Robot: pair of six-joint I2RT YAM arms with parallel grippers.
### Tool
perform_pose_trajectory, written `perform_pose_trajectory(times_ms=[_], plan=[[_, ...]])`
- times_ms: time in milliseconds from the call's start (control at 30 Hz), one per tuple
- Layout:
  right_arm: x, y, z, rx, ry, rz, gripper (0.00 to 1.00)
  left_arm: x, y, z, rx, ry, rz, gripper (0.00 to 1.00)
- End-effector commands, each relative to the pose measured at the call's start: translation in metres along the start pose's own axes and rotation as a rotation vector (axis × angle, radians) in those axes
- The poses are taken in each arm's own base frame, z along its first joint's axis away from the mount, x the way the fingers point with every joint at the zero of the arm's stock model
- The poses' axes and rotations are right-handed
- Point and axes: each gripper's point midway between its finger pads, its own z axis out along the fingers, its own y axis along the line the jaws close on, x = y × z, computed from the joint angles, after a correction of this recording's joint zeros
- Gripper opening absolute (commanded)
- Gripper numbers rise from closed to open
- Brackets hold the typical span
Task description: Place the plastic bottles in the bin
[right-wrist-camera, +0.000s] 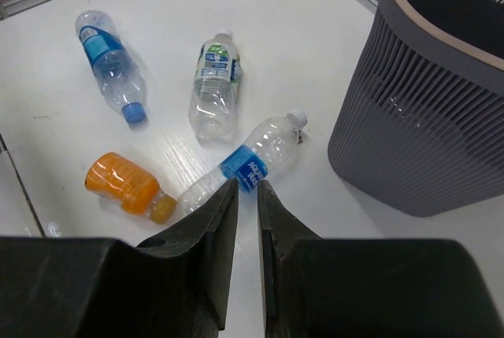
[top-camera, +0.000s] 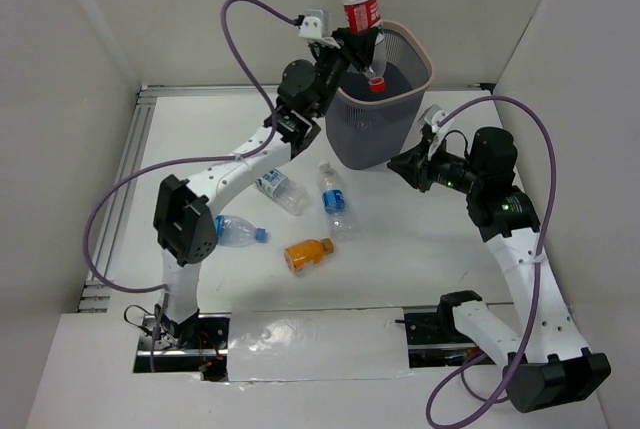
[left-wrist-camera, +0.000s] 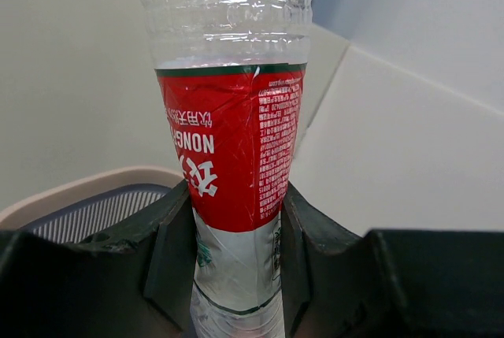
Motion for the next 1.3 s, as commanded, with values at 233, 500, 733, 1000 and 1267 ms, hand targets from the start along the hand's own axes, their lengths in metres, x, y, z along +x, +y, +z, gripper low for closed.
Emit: perform_pose_trajectory(times_ms=[233,500,733,1000,1267], plan=[[0.006,0.002,0.003,0.038,0.01,-0.055,0.24,-0.024,0.008,0.032,-0.091,-0.294,0.084,0.34],[0.016,-0.001,0.002,0.055,0.059,-0.054,0.53,0.023,0.029,0.026,-0.165,-0.12,0.261,0.8],[0.011,-0.01,0.006,0.06,0.083,-0.049,0.64,0.024,0.035,0.01,-0.191,0.008,0.317,0.95],[0.017,-0.014,0.017,0.03,0.121,-0.052,0.67,-0.036,0.001,-0.034,-0.153,0.009,0.4,1.0],[0.055,0.021,0.083,-0.041,0.292,-0.078,0.64,-0.046,-0.029,-0.127,-0.15,0.222,0.382,1.0]])
